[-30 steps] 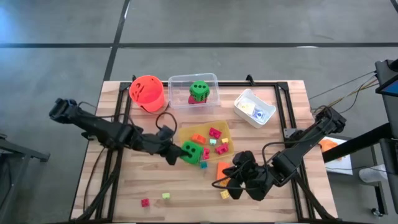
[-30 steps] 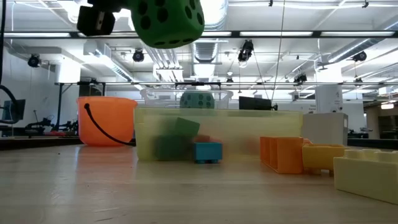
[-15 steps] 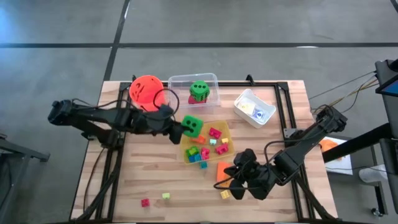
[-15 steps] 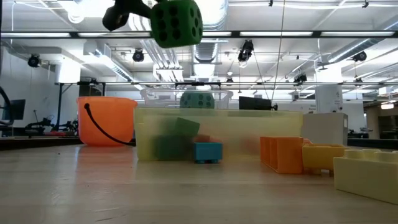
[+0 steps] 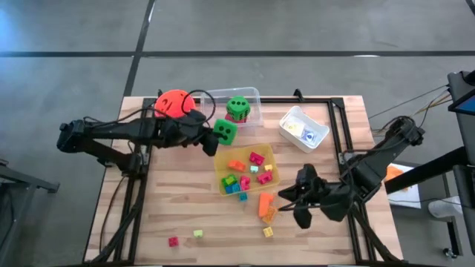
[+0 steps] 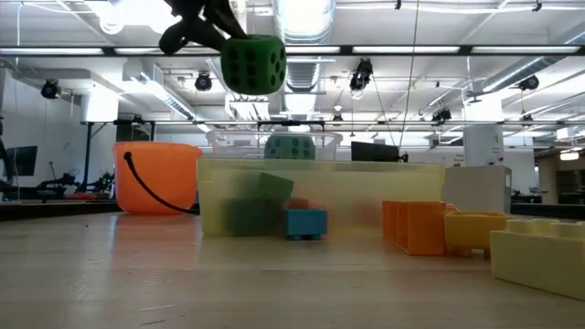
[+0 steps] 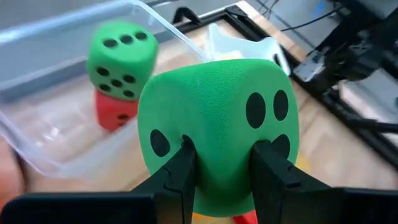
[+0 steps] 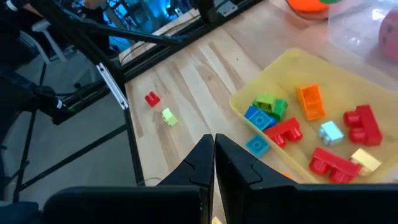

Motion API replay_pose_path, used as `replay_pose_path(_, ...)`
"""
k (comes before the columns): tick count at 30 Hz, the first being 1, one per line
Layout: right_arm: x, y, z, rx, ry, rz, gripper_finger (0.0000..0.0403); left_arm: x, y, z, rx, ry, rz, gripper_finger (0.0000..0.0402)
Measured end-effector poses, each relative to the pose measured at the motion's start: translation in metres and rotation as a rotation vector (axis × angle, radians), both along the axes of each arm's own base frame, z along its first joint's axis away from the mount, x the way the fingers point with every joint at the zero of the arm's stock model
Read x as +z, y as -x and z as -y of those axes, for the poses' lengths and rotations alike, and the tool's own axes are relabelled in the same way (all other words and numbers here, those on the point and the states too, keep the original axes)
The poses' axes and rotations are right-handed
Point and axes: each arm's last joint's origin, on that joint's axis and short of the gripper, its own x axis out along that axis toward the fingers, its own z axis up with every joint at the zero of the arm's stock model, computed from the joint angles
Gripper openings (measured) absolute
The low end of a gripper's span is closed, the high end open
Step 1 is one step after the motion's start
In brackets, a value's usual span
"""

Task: Pick & Place Toys
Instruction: Put the green dice into the transparent bin

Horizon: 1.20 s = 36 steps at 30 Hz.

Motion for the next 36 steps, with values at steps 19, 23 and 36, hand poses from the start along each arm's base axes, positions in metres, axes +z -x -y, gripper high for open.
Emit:
replay_pose_path(19,-0.011,0.011,0.011,-0.154,0.023,-0.076,0.0012,0.003,0.013,-0.054,-0.063,-0.275,-0.285,0.0097)
replay_pose_path(23,-0.012,0.011,0.012,-0.157,0.029,-0.079,0.0012,0.0,0.012,-0.06,-0.103,-0.33,-0.341,0.0097)
replay_pose_path(36,-0.016,0.012,0.013,-0.193,0.018,-0.086,0.0012,-0.024,-0.019,-0.077,-0.108,-0.484,-0.611,0.0097)
